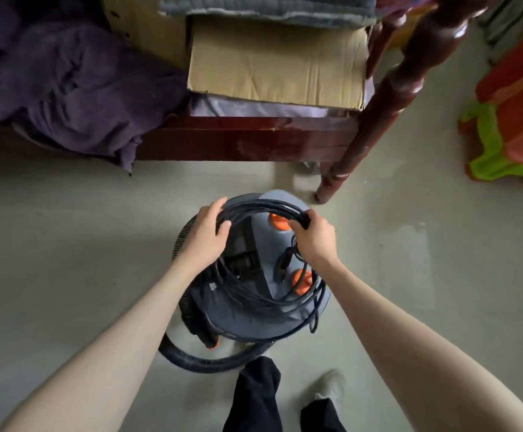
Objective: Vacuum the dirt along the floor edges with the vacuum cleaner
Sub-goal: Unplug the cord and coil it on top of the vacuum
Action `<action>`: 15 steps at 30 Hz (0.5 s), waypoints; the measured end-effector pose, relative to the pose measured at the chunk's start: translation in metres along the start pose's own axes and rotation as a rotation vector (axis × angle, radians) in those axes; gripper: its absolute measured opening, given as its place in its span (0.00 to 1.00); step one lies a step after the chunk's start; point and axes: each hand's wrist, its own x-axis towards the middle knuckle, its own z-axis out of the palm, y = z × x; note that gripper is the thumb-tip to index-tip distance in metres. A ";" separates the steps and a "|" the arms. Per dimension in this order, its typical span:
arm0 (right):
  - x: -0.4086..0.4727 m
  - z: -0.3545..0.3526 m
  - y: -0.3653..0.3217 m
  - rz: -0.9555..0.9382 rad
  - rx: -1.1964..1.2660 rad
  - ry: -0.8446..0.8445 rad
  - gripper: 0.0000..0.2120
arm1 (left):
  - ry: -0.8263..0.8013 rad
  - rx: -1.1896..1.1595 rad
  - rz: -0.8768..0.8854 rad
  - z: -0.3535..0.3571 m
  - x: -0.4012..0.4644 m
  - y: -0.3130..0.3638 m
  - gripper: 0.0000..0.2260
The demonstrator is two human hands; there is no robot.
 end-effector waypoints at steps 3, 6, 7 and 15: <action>0.007 0.015 0.011 -0.063 -0.133 0.075 0.16 | -0.009 0.372 0.297 0.027 -0.012 -0.026 0.29; -0.015 0.027 0.018 -0.280 -0.287 0.211 0.24 | -0.018 0.498 0.365 0.038 -0.016 -0.039 0.36; -0.026 0.033 0.023 -0.349 -0.363 0.234 0.25 | -0.016 0.498 0.366 0.040 -0.015 -0.040 0.38; -0.051 0.068 0.049 -0.363 -0.775 0.150 0.26 | -0.033 0.492 0.263 0.043 -0.014 -0.035 0.40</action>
